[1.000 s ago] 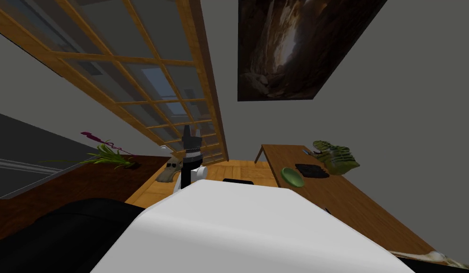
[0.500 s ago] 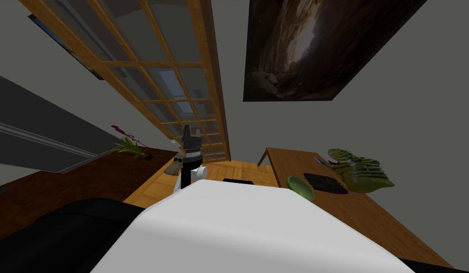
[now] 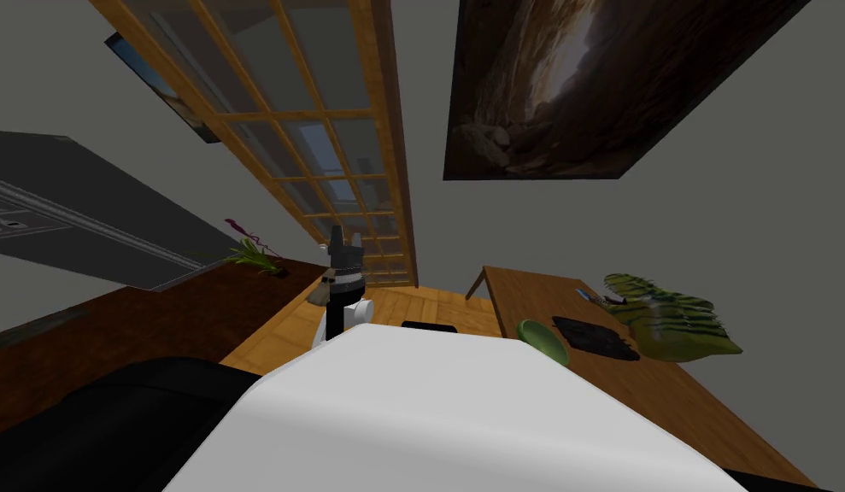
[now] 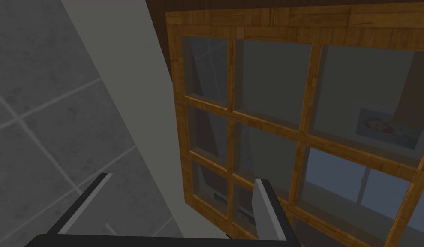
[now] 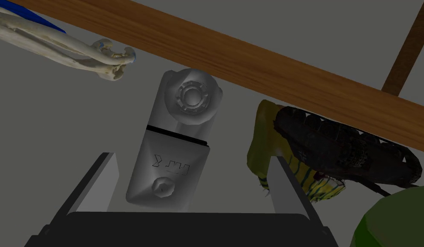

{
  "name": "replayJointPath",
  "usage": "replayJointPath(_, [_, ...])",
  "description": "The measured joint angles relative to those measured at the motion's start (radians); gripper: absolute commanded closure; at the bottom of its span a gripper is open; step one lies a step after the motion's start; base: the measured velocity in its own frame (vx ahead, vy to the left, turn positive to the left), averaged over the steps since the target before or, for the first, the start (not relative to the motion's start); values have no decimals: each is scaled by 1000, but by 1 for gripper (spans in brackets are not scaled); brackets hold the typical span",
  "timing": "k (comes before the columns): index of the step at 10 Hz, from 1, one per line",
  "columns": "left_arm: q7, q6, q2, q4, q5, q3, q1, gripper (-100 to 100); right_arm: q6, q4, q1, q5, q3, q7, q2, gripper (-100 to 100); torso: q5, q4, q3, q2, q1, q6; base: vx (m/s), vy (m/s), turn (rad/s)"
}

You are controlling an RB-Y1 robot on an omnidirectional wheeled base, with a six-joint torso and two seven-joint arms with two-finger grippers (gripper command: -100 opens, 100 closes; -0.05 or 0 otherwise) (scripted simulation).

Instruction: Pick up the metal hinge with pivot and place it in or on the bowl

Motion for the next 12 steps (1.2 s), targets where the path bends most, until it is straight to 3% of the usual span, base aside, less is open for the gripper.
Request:
replayJointPath(9, [0,0,0,0,0,0,0,0,117,106,-129,-261,135,6,-20,-100,0,0,0,-1,0,1,-105,-34,161])
replayJointPath(12, [0,0,0,0,0,0,0,0,142,144,-168,-337,170,3,-25,-100,1,-1,-3,-6,2,1,-19,7,39])
